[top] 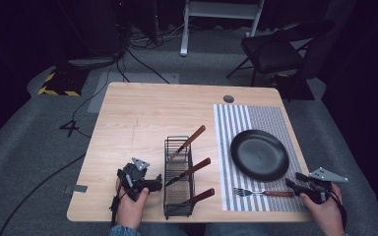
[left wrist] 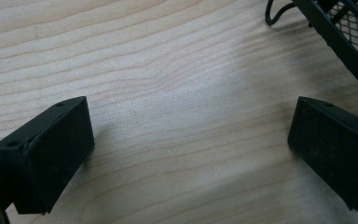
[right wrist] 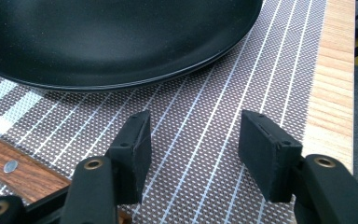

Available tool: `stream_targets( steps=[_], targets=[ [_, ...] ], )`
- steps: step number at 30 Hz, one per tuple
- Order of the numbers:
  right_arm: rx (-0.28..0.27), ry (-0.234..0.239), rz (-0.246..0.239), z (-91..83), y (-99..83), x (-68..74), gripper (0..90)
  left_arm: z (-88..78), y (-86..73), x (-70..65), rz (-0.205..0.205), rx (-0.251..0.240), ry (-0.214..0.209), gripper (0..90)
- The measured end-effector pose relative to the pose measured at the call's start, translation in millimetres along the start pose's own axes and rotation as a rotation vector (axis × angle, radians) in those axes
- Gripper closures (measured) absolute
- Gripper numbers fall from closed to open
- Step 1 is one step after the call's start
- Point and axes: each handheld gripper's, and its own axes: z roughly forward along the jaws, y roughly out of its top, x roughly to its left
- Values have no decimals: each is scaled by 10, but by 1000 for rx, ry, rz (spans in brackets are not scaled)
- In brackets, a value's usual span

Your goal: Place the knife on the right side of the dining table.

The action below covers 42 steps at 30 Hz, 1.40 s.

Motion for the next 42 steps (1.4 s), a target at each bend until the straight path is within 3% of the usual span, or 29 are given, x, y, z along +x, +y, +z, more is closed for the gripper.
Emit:
stream_targets(
  steps=[15,29,31,33,36,37,40,42],
  targets=[
    [1,3,2,0,0,-3,442,11,14,54,50,1,-40,0],
    [-3,6,10,10,15,-35,439,12,15,40,39,1,-28,2],
    [6,10,36,-4,37,-54,439,12,15,41,39,1,-29,2],
    [13,33,73,-81,114,-64,471,12,14,41,39,0,-30,1],
    [14,53,75,-158,206,-48,483,12,14,43,40,0,-31,1],
    [10,70,56,-237,330,-19,489,12,15,43,40,0,-31,1],
    [-2,83,26,-310,472,13,485,12,14,43,40,0,-31,1],
    [-20,98,-8,-392,690,60,481,12,14,43,40,0,-31,1]
  ],
)
